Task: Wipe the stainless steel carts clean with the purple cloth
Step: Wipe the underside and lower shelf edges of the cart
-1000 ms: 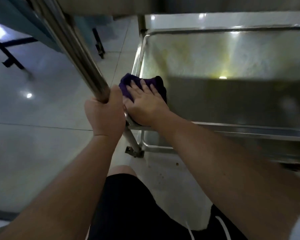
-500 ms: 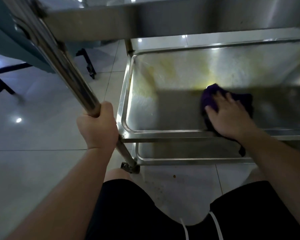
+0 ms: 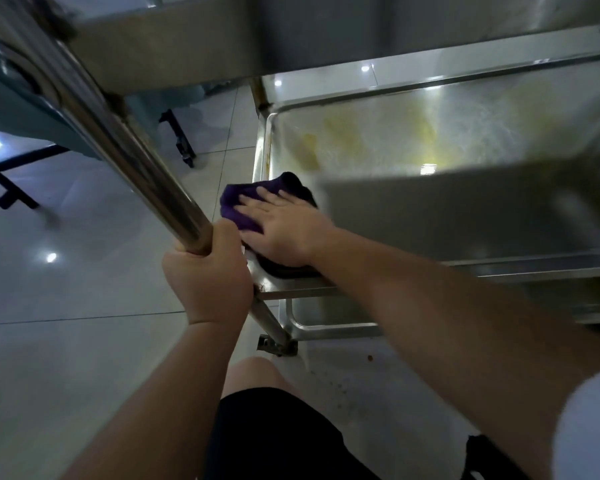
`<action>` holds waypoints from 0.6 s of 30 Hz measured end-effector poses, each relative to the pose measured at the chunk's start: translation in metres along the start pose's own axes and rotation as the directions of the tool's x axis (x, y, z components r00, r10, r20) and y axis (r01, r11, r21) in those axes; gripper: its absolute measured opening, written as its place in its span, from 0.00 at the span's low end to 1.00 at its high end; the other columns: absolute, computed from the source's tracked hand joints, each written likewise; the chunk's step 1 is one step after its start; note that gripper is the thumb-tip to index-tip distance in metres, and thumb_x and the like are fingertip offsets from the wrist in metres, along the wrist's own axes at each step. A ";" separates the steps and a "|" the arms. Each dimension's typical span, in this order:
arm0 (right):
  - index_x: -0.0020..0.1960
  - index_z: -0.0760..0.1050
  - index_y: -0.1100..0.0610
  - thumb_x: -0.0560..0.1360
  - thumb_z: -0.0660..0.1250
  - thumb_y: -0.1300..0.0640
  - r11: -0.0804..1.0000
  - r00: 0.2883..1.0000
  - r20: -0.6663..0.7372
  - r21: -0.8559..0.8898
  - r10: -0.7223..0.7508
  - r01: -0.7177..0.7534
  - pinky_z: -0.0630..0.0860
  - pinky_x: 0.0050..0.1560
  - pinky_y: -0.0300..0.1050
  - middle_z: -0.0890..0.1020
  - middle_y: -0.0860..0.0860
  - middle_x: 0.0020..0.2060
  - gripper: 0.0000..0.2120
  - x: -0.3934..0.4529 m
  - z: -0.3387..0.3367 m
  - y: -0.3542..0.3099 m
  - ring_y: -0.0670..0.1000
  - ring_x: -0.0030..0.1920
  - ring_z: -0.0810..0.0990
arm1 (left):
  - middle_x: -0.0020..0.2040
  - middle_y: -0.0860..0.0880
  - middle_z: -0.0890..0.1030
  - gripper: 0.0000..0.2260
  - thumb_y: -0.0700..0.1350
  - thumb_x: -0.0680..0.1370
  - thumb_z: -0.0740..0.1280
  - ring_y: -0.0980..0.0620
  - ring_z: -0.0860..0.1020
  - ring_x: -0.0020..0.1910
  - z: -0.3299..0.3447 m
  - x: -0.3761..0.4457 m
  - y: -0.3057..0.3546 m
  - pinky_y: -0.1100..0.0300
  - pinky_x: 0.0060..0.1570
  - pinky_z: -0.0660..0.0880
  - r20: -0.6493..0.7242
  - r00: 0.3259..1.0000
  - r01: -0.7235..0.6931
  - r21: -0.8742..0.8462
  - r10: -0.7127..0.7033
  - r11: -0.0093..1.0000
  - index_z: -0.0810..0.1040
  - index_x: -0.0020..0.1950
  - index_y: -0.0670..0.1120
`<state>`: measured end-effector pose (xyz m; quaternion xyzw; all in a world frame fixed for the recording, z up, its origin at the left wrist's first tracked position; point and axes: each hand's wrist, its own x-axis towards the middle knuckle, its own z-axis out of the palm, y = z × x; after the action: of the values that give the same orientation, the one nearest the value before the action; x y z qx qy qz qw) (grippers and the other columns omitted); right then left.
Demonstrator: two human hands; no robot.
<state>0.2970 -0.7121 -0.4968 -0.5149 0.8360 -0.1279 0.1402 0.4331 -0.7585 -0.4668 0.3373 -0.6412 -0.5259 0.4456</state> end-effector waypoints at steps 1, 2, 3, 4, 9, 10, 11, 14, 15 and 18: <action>0.84 0.53 0.45 0.83 0.47 0.35 0.999 0.999 -0.028 -0.019 0.026 -0.026 0.44 0.80 0.50 0.54 0.42 0.83 0.32 -0.007 -0.003 0.019 0.48 0.83 0.50 | 0.29 0.33 0.68 0.16 0.48 0.71 0.67 0.46 0.69 0.26 -0.001 0.001 -0.001 0.57 0.25 0.65 0.002 1.000 -0.007 0.006 0.007 1.000 0.69 0.30 0.39; 0.83 0.55 0.46 0.82 0.49 0.35 0.994 0.991 -0.080 -0.028 0.106 -0.108 0.48 0.80 0.50 0.56 0.44 0.83 0.32 -0.014 -0.009 0.043 0.50 0.82 0.53 | 0.30 0.31 0.67 0.17 0.48 0.71 0.67 0.45 0.68 0.26 -0.001 0.001 -0.002 0.57 0.25 0.64 0.002 1.000 -0.010 0.010 0.010 1.000 0.68 0.31 0.37; 0.83 0.56 0.48 0.82 0.49 0.36 0.973 0.966 -0.136 -0.033 0.221 -0.228 0.50 0.79 0.51 0.57 0.47 0.83 0.32 -0.021 -0.017 0.070 0.53 0.82 0.55 | 0.30 0.30 0.66 0.17 0.47 0.71 0.67 0.45 0.67 0.25 -0.001 0.001 -0.002 0.57 0.25 0.64 0.002 1.000 -0.011 0.014 0.011 1.000 0.67 0.31 0.36; 0.83 0.57 0.50 0.83 0.49 0.37 0.933 0.920 -0.183 -0.032 0.347 -0.358 0.50 0.80 0.53 0.57 0.49 0.83 0.32 -0.029 -0.026 0.098 0.54 0.82 0.55 | 0.30 0.30 0.66 0.17 0.47 0.71 0.67 0.45 0.67 0.25 -0.001 0.000 -0.003 0.57 0.25 0.64 0.003 1.000 -0.013 0.011 0.013 1.000 0.67 0.32 0.35; 0.85 0.48 0.53 0.82 0.40 0.39 0.653 0.624 -0.218 0.100 0.750 -0.750 0.39 0.81 0.58 0.48 0.49 0.84 0.34 -0.017 -0.030 0.132 0.56 0.83 0.43 | 0.29 0.32 0.66 0.17 0.46 0.72 0.68 0.46 0.68 0.23 0.000 -0.003 -0.004 0.61 0.23 0.66 0.008 0.999 -0.047 -0.031 0.047 0.998 0.67 0.32 0.36; 0.85 0.48 0.55 0.82 0.41 0.39 0.636 0.605 -0.215 0.122 0.766 -0.762 0.38 0.80 0.59 0.48 0.50 0.84 0.35 -0.002 -0.025 0.116 0.58 0.83 0.43 | 0.29 0.32 0.66 0.17 0.46 0.72 0.68 0.47 0.68 0.23 0.000 -0.003 -0.004 0.61 0.23 0.66 0.008 0.998 -0.057 -0.033 0.057 0.998 0.67 0.32 0.36; 0.85 0.48 0.56 0.83 0.41 0.40 0.652 0.621 -0.209 0.133 0.755 -0.747 0.38 0.80 0.59 0.48 0.51 0.84 0.35 0.015 -0.020 0.096 0.58 0.83 0.43 | 0.28 0.32 0.66 0.17 0.46 0.72 0.68 0.46 0.68 0.23 0.000 -0.003 -0.004 0.60 0.23 0.66 0.009 0.998 -0.065 -0.035 0.065 0.997 0.67 0.32 0.35; 0.84 0.49 0.58 0.84 0.42 0.42 0.804 0.783 -0.182 0.136 0.594 -0.579 0.38 0.80 0.59 0.50 0.52 0.84 0.34 0.057 -0.005 0.027 0.58 0.83 0.44 | 0.28 0.33 0.66 0.18 0.46 0.72 0.68 0.39 0.67 0.23 -0.001 -0.003 -0.002 0.53 0.23 0.65 0.001 0.997 -0.071 -0.030 0.071 0.997 0.66 0.32 0.35; 0.84 0.49 0.57 0.84 0.41 0.42 0.852 0.836 -0.166 0.139 0.523 -0.505 0.37 0.80 0.58 0.50 0.51 0.84 0.33 0.064 -0.001 0.008 0.57 0.83 0.44 | 0.29 0.32 0.66 0.18 0.46 0.72 0.68 0.36 0.67 0.25 0.000 -0.003 0.000 0.51 0.23 0.64 -0.010 0.998 -0.068 -0.025 0.068 0.997 0.66 0.32 0.35; 0.84 0.52 0.53 0.84 0.42 0.43 0.960 0.960 -0.095 0.121 0.264 -0.252 0.39 0.81 0.57 0.52 0.48 0.84 0.31 0.056 0.004 -0.017 0.53 0.83 0.45 | 0.28 0.34 0.67 0.19 0.47 0.72 0.68 0.37 0.68 0.24 0.000 -0.005 0.002 0.55 0.23 0.65 -0.012 0.997 -0.079 -0.038 0.078 0.996 0.67 0.32 0.34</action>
<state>0.2883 -0.7699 -0.5000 -0.3851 0.8944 -0.1818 0.1368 0.4346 -0.7533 -0.4662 0.3059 -0.6414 -0.5184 0.4757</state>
